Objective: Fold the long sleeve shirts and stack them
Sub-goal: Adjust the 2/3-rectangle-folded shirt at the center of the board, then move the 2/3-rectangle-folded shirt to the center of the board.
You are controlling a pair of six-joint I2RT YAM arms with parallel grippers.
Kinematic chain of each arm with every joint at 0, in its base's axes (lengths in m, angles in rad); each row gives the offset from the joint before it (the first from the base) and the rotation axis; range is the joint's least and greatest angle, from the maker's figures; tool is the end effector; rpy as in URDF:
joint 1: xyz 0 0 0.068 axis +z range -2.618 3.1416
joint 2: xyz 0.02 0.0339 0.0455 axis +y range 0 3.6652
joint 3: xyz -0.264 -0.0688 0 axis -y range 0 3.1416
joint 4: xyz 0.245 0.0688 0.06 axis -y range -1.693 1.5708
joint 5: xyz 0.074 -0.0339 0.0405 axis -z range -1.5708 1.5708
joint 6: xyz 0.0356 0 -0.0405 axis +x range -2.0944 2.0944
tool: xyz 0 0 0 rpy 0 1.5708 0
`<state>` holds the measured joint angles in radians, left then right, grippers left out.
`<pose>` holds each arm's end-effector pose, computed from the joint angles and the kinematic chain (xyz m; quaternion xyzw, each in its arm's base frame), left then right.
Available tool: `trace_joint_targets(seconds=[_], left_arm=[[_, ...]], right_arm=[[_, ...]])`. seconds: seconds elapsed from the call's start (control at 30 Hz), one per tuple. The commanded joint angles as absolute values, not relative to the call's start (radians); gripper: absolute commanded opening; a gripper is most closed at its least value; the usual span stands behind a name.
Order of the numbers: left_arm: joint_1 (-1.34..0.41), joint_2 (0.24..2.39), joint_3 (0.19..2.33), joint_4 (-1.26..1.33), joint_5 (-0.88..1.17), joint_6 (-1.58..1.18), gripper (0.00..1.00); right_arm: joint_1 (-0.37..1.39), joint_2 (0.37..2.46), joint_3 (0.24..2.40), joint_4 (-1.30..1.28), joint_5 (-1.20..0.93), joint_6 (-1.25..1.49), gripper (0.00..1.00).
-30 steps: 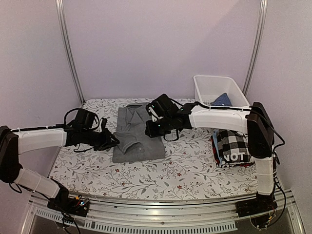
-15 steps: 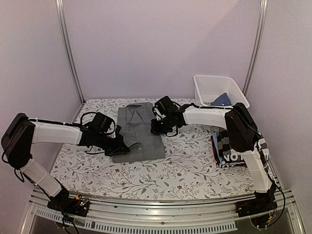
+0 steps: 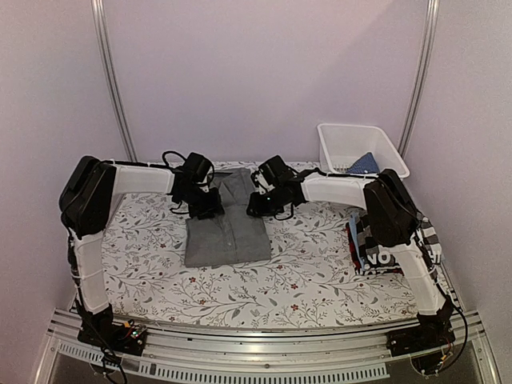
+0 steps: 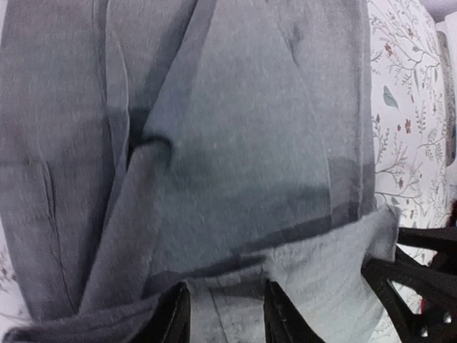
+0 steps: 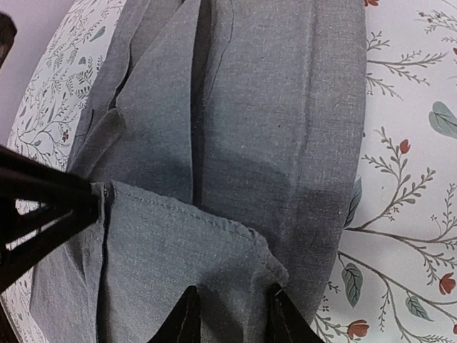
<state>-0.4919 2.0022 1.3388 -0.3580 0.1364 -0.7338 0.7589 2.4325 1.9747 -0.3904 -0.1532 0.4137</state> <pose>0.3657 -0.2014 0.1565 -0.0975 0.9555 -0.2093 0.1836 0.3873 0.3747 0.1490 -0.1868 0.9142 0.2546 0.2540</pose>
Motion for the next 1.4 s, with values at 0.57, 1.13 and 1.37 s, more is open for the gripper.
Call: trace_joint_targets(seconds=[0.57, 1.13, 1.37], left_arm=[[-0.449, 1.693, 1.089, -0.353, 0.15, -0.677, 0.29], [-0.42, 2.107, 1.362, -0.303, 0.247, -0.657, 0.15], [-0.515, 2.084, 1.288, -0.283, 0.25, -0.688, 0.15]], right_arm=[[0.822, 2.216, 1.844, -0.394, -0.006, 0.421, 0.37], [0.832, 2.475, 1.96, -0.355, -0.019, 0.519, 0.31], [0.831, 2.303, 1.641, -0.293, 0.039, 0.61, 0.32]])
